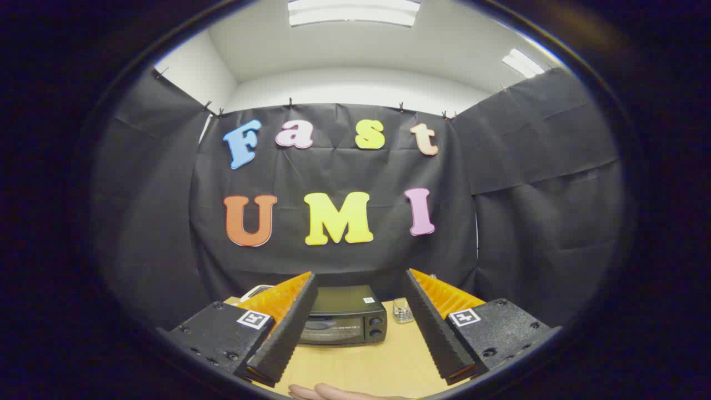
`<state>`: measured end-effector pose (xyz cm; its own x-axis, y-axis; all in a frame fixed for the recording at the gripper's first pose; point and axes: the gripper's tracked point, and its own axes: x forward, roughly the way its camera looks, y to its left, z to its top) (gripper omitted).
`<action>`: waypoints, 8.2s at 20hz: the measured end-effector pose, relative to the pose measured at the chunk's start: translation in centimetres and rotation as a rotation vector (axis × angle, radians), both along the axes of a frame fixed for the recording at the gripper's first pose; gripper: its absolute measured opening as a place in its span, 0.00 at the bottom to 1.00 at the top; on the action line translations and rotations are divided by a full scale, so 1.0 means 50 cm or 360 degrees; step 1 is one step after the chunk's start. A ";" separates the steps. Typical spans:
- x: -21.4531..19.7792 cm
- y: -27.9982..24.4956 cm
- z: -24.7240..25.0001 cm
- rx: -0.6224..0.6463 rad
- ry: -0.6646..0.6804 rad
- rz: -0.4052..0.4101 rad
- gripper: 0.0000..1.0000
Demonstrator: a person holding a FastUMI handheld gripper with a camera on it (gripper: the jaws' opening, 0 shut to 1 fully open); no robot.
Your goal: Open the toaster oven, put the food inside, and close the toaster oven door.
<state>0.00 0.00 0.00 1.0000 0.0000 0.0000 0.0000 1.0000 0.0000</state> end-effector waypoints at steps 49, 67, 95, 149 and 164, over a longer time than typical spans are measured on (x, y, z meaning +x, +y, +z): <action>0.471 0.164 -0.425 0.0031 0.0405 0.0248 1.00; 0.418 0.188 -0.515 -0.0051 0.0530 0.0335 1.00; 0.224 0.137 -0.655 0.0248 0.1378 0.0410 0.99; 0.007 0.449 -0.530 0.0935 0.1951 0.1384 0.38; 0.180 0.316 -0.499 0.1228 0.1335 0.1136 0.38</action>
